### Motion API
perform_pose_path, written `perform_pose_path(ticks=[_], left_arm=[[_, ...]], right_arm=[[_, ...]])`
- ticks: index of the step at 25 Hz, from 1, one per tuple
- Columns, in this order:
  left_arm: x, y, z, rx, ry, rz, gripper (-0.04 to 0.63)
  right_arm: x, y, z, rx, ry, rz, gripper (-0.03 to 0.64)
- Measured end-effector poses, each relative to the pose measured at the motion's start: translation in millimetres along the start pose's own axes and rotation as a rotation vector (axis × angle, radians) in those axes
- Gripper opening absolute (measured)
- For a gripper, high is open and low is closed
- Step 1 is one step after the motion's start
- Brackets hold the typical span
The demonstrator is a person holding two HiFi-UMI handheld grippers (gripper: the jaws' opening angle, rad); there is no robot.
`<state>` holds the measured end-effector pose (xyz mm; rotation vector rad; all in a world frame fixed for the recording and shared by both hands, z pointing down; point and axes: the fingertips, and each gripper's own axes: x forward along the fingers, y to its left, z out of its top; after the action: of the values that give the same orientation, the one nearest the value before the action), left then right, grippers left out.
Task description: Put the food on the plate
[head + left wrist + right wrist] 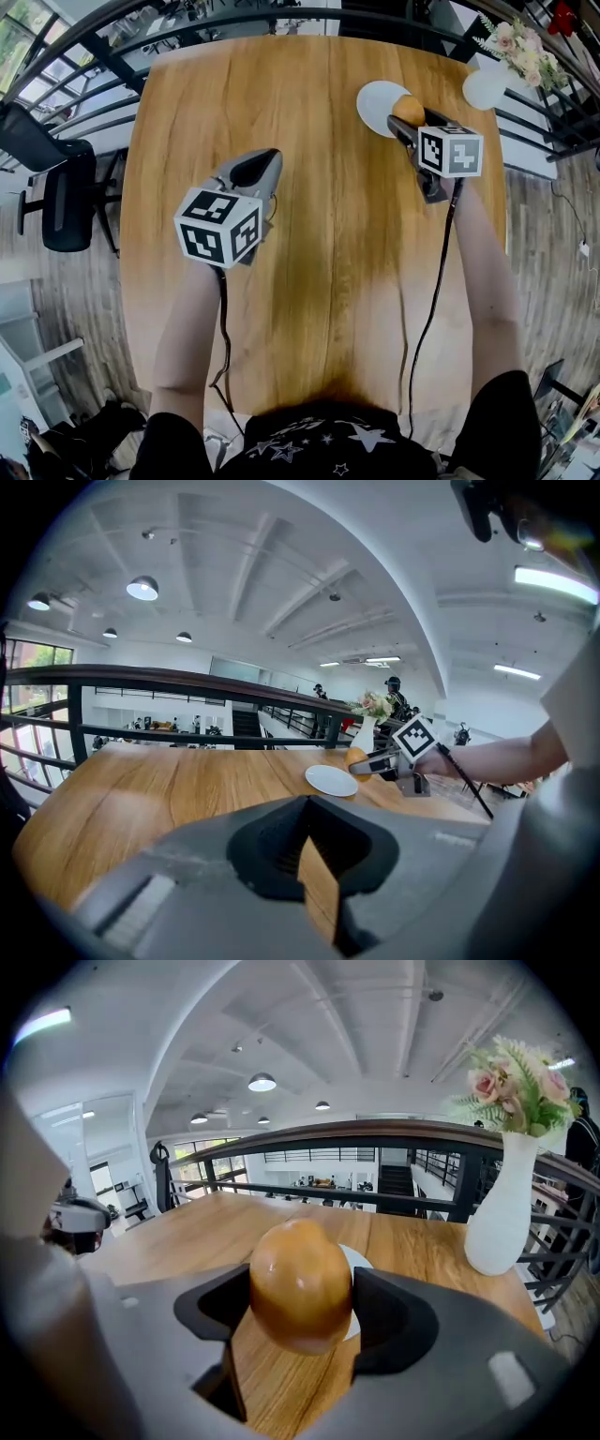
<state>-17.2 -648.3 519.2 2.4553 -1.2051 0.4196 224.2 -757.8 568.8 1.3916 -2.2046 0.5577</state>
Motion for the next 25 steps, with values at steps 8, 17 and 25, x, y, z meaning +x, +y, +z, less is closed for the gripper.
perform_pose_path(ticks=[8,17,25], left_arm=[[12,12,-4,-0.018,0.002,0.009,0.002],[16,17,-12,-0.050,0.002,0.004,0.002],[13,21,-16,-0.060,0.003,0.006,0.003]], right_arm=[[32,-10,-7,-0.038,0.118,0.001,0.344],[54,-17,-11,-0.076,0.186,-0.005,0.344],[63,-18,-5,-0.126,0.176,-0.065,0.344]])
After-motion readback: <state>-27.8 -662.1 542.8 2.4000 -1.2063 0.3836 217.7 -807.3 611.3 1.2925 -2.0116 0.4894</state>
